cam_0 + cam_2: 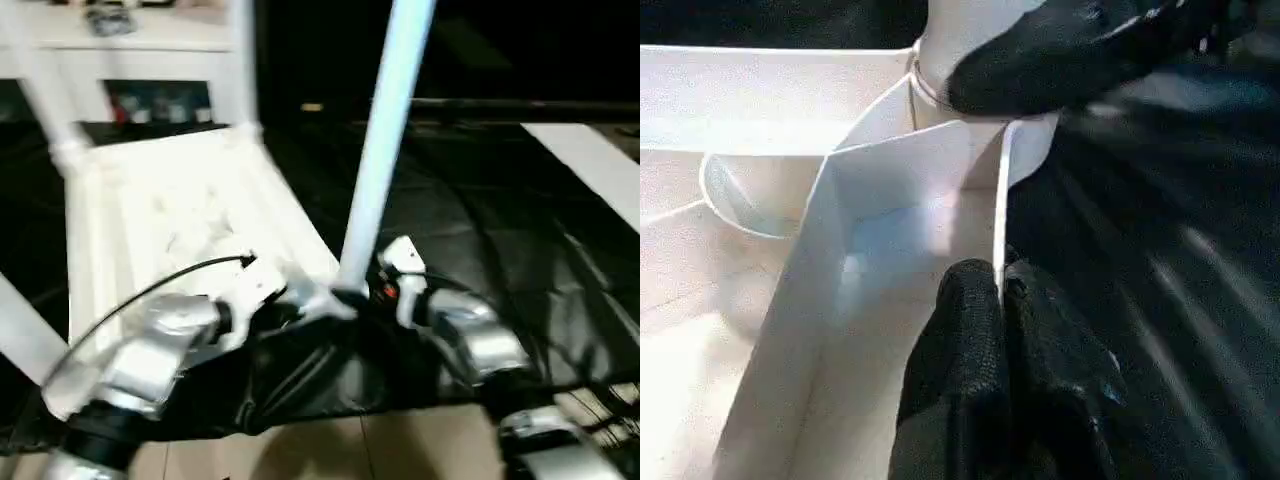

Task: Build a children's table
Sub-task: Rotate leg to tighten

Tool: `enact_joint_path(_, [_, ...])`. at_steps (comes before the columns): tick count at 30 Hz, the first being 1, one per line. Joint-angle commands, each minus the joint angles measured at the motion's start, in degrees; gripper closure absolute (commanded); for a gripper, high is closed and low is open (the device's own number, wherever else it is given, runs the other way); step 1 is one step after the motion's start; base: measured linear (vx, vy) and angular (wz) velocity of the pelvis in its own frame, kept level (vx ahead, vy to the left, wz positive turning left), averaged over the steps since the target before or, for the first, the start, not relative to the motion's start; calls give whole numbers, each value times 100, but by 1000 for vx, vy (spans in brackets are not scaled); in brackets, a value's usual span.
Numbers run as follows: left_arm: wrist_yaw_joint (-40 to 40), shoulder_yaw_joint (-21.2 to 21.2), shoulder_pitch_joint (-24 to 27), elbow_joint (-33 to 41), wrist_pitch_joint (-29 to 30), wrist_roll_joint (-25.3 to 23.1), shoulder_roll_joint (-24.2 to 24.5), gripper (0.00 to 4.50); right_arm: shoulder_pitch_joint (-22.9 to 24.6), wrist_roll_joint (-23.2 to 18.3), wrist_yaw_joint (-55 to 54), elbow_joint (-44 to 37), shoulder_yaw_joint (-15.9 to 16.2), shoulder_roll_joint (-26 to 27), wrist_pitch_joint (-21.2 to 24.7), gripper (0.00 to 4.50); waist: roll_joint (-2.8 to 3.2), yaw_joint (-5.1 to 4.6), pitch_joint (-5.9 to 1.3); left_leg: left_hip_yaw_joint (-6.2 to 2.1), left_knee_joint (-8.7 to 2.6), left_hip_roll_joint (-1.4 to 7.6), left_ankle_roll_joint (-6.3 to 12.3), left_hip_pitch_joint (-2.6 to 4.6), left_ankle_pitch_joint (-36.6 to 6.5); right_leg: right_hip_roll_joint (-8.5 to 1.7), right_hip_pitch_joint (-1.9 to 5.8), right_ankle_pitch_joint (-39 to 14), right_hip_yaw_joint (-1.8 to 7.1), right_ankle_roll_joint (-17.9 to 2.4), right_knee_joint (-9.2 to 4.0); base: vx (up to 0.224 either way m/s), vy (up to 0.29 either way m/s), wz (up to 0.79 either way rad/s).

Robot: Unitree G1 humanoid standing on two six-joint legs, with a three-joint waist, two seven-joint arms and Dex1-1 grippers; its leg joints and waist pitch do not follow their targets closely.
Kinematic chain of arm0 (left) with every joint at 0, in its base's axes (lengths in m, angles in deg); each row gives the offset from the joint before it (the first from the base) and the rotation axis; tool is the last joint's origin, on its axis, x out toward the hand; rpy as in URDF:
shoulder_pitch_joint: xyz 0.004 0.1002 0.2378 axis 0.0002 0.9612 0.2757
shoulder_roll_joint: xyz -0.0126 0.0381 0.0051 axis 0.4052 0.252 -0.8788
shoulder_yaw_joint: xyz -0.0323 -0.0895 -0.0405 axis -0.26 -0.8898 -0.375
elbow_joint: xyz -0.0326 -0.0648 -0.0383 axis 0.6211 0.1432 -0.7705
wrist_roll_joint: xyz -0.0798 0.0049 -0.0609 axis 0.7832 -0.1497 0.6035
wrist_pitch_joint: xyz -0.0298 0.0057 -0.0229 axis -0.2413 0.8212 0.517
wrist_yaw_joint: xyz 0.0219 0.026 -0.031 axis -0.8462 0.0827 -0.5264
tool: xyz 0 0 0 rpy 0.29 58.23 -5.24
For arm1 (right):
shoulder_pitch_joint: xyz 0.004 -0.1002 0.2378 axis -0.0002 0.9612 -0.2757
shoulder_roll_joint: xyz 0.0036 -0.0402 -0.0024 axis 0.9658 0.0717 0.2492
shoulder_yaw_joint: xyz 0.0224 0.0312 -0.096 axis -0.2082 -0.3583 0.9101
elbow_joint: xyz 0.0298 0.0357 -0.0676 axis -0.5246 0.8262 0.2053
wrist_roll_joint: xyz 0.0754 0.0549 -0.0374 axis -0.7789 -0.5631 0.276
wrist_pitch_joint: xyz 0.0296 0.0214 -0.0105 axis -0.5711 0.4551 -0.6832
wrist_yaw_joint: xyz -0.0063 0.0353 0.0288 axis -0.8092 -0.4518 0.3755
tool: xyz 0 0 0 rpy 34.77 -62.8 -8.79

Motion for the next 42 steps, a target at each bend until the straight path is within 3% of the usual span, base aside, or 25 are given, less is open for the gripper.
enact_joint_path(1, [-527,169,-270,158,-33,-48,-461,450,-108,140,-321,296,524,787,7,194,72,-23,-269,-77,-487,112,-119,-56,-2102,-376,161,-3138,289,-463,-693,0,0,0])
enact_joint_path(4, [-578,190,-256,174,-34,-71,-510,450,-149,96,-327,322,502,876,-47,194,91,-32,-292,-61,-483,118,-34,-36,-2050,-372,156,-2886,305,-500,-698,0,0,0])
enact_joint_path(5, [-586,236,-242,176,-57,-121,-496,450,-170,48,-283,325,477,914,-103,138,57,-39,-308,-52,-495,130,13,-59,-1898,-355,180,-2551,316,-588,-661,0,0,0])
enact_joint_path(8, [-531,273,-216,184,-114,-140,-437,450,-137,-255,211,101,336,837,94,124,66,-32,-314,-27,-506,149,92,-71,-1664,-336,198,-1935,347,-798,-589,0,0,0])
enact_joint_path(10, [-484,261,-207,191,-125,-136,-384,450,-93,-177,375,-5,397,679,54,92,93,-15,-331,-7,-489,149,111,-70,-1504,-335,205,-1628,362,-907,-557,0,0,0])
enact_joint_path(11, [-487,253,-208,174,-135,-147,-369,450,-74,-93,408,-33,453,575,0,86,78,-12,-340,11,-473,148,134,-70,-1374,-334,208,-1411,370,-988,-540,0,0,0])
enact_joint_path(14, [-445,247,-205,128,-179,-177,-320,450,5,43,616,-136,588,145,-187,76,114,1,-370,23,-435,134,217,-115,-869,-314,270,-692,360,-1169,-455,0,0,0])
enact_joint_path(15, [-440,249,-208,122,-182,-179,-315,450,12,28,657,-155,569,87,-188,76,114,1,-370,23,-435,134,217,-115,-869,-314,270,-692,360,-1169,-455,0,0,0])
enact_joint_path(16, [-403,260,-231,78,-204,-194,-282,450,66,-88,970,-295,408,-328,-179,76,110,25,-379,40,-414,142,283,-85,-868,-309,266,-583,360,-1230,-450,0,0,0])
enact_joint_path(18, [-397,262,-239,64,-214,-199,-273,450,76,-120,1052,-330,353,-430,-164,76,105,74,-397,52,-395,150,361,-91,-724,-312,277,-381,365,-1270,-427,0,0,0])
enact_joint_path(19, [-433,232,-291,-5,-241,-214,-267,450,98,-246,1319,-426,138,-831,-98,76,102,97,-398,57,-386,146,412,-102,-620,-302,282,-237,362,-1293,-420,0,0,0])
enact_joint_path(24, [-432,213,-330,-66,-276,-232,-212,450,158,-549,1966,-600,-267,-1605,11,76,74,157,-401,68,-356,141,498,-127,-651,-312,300,-147,360,-1364,-404,0,0,0])
enact_joint_path(26, [-419,213,-297,-36,-273,-222,-180,450,240,-666,2336,-742,-253,-1889,185,76,89,157,-376,78,-359,128,486,-122,-923,-311,286,-765,345,-1236,-492,0,0,0])
enact_joint_path(28, [-405,231,-265,-27,-291,-216,-146,450,391,-771,2727,-1001,-151,-2080,367,76,66,159,-375,77,-356,125,496,-133,-931,-309,294,-859,346,-1185,-498,0,0,0])
enact_joint_path(30, [-439,248,-246,-47,-367,-235,-123,450,553,-815,3033,-1264,-4,-2235,539,76,101,157,-383,65,-353,134,527,-134,-927,-301,284,-851,336,-1164,-507,0,0,0])
enact_joint_path(32, [-540,194,-238,-50,-440,-222,-163,450,648,-848,3183,-1424,106,-2288,630,76,105,153,-388,62,-346,131,545,-144,-887,-295,285,-790,332,-1198,-494,0,0,0])
enact_joint_path(34, [-526,53,-207,79,-362,-18,-255,406,703,-874,3296,-1560,215,-2253,704,67,106,153,-390,62,-338,131,554,-154,-849,-299,287,-765,327,-1234,-491,0,0,0])
enact_joint_path(38, [-460,-249,-88,550,-94,446,-402,372,679,-895,3417,-1678,399,-2125,834,67,103,182,-396,58,-334,152,577,-152,-725,-316,281,-644,328,-1361,-466,0,0,0])
enact_joint_path(41, [-370,-413,148,1043,21,751,-409,354,505,-849,3429,-1559,501,-1969,842,67,121,176,-388,59,-336,158,577,-157,-731,-316,276,-578,329,-1445,-448,0,0,0])
enact_joint_path(42, [-371,-454,221,1169,66,809,-406,352,466,-832,3438,-1540,535,-1935,843,67,170,161,-376,56,-345,155,559,-160,-785,-307,273,-634,327,-1427,-457,0,0,0])
